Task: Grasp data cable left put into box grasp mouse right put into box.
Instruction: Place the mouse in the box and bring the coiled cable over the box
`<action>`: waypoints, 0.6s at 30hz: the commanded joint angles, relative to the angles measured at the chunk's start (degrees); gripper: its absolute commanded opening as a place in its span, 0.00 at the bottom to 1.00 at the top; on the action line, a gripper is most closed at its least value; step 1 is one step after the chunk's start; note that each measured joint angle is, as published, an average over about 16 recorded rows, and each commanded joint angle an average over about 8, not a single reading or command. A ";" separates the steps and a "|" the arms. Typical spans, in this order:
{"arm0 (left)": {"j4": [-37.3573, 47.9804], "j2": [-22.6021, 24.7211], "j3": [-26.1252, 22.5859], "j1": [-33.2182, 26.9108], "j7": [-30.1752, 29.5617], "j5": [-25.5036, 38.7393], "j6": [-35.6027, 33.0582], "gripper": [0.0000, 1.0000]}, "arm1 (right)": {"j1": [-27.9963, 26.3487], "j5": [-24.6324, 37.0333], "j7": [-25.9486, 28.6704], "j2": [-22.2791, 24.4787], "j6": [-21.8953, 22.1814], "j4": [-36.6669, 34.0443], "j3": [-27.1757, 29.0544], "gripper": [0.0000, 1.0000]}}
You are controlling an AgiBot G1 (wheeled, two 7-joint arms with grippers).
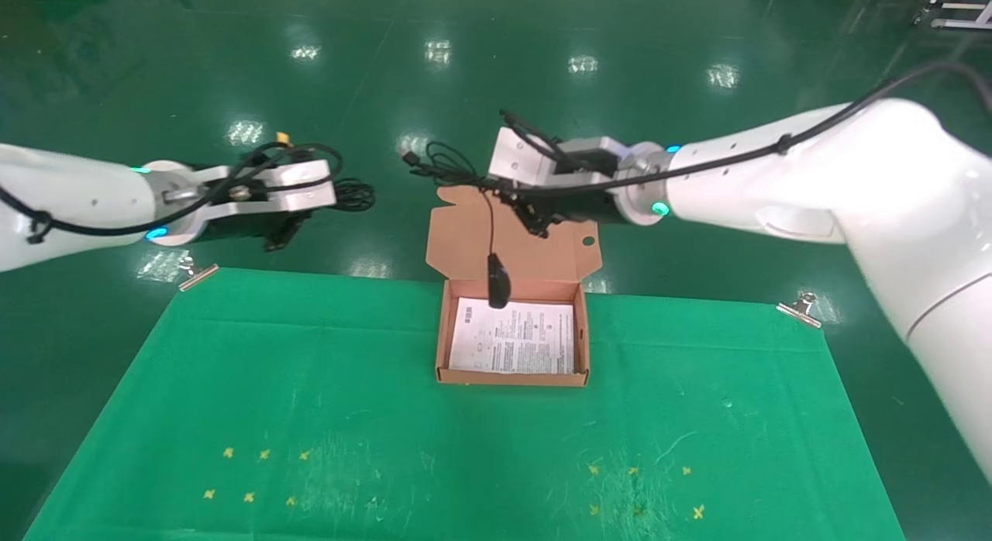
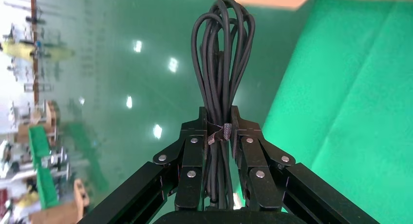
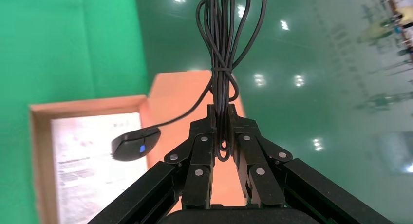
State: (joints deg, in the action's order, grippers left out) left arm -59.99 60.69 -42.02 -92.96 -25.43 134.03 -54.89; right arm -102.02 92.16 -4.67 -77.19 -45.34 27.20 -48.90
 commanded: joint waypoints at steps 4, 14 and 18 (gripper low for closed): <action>-1.51 -0.97 -0.13 0.49 -1.82 1.49 -1.33 0.00 | 2.12 -1.66 0.20 -0.26 0.38 -0.49 -0.65 0.00; -2.86 -1.20 -0.15 0.86 -3.06 2.30 -1.86 0.00 | 6.22 -3.07 3.50 -0.07 1.66 -4.90 -3.00 0.00; -3.02 -1.23 -0.15 0.91 -3.20 2.40 -1.91 0.00 | 7.00 -3.20 4.01 -0.16 1.68 -6.51 -3.87 0.05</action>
State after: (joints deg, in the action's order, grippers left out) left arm -62.97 59.46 -42.17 -92.07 -28.59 136.40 -56.79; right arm -95.38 89.02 -1.06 -77.37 -43.96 21.31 -52.79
